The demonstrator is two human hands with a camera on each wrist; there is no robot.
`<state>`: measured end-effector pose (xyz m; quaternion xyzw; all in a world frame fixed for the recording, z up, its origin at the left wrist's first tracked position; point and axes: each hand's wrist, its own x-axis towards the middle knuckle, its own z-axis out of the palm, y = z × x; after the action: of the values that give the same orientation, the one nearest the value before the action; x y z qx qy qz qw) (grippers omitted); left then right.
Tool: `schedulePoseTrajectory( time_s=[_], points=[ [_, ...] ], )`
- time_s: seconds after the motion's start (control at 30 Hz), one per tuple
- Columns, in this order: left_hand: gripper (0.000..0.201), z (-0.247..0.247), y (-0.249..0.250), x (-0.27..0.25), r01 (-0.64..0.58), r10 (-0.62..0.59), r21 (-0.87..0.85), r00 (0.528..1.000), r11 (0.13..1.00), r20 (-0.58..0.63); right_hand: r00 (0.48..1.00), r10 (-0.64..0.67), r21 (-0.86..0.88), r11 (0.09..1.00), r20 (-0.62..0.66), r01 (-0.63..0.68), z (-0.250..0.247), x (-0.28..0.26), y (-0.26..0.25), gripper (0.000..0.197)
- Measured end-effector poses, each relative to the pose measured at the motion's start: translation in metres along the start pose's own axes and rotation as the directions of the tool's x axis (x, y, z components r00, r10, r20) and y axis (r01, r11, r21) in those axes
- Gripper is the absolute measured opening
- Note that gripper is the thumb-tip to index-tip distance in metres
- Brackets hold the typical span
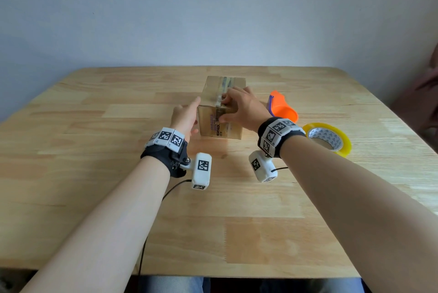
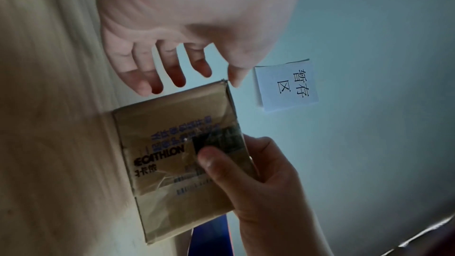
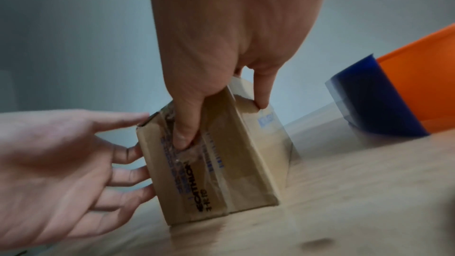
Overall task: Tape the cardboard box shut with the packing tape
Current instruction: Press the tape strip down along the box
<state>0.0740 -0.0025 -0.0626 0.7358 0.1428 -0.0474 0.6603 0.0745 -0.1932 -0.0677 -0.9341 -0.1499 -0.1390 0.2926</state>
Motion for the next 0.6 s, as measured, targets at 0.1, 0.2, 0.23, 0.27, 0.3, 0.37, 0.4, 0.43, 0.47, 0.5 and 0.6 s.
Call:
schedulePoseTrajectory(
  time_s=[0.1,0.2,0.23,0.27,0.3,0.37,0.4,0.43,0.47,0.5,0.6],
  points=[
    [0.053,0.005,-0.002,0.001,-0.007,0.006,0.029,0.999,1.0,0.053,0.997,-0.023,0.009,1.0,0.077,0.022,-0.005,-0.003,0.007,0.06],
    [0.059,0.006,-0.004,0.002,-0.018,0.015,0.043,0.998,0.999,0.067,0.995,-0.021,0.078,0.997,0.1,0.013,-0.01,-0.003,0.012,0.056],
    [0.059,0.007,-0.004,0.002,-0.015,0.011,0.045,0.997,0.999,0.072,0.996,-0.008,0.117,0.993,0.086,-0.002,-0.011,-0.002,0.014,0.049],
    [0.059,0.007,-0.004,0.002,-0.011,0.007,0.05,0.997,0.999,0.074,0.997,0.005,0.141,0.99,0.074,-0.016,-0.012,-0.001,0.015,0.042],
    [0.058,0.007,-0.002,0.001,-0.006,0.002,0.051,0.997,0.999,0.077,0.998,0.014,0.149,0.989,0.065,-0.023,-0.013,0.0,0.015,0.038],
    [0.058,0.007,-0.002,0.001,0.013,-0.017,0.056,0.997,0.998,0.082,0.997,0.033,0.151,0.988,0.063,-0.042,-0.013,0.001,0.015,0.038],
    [0.057,0.007,-0.002,0.002,0.02,-0.025,0.056,0.996,0.998,0.086,0.997,0.035,0.148,0.988,0.068,-0.044,-0.014,0.001,0.014,0.041],
    [0.055,0.007,-0.002,0.001,0.025,-0.03,0.053,0.995,0.998,0.093,0.997,0.032,0.137,0.99,0.072,-0.042,-0.014,0.001,0.014,0.044],
    [0.054,0.007,-0.002,0.002,0.029,-0.034,0.051,0.994,0.998,0.099,0.997,0.03,0.116,0.993,0.077,-0.039,-0.015,0.001,0.013,0.048],
    [0.053,0.007,-0.003,0.003,0.034,-0.039,0.05,0.994,0.998,0.103,0.996,0.033,0.09,0.995,0.084,-0.04,-0.016,0.002,0.011,0.052],
    [0.054,0.007,-0.005,0.005,0.04,-0.046,0.055,0.993,0.998,0.112,0.993,0.043,-0.043,0.998,0.113,-0.038,-0.018,0.006,0.004,0.066]
  ],
)
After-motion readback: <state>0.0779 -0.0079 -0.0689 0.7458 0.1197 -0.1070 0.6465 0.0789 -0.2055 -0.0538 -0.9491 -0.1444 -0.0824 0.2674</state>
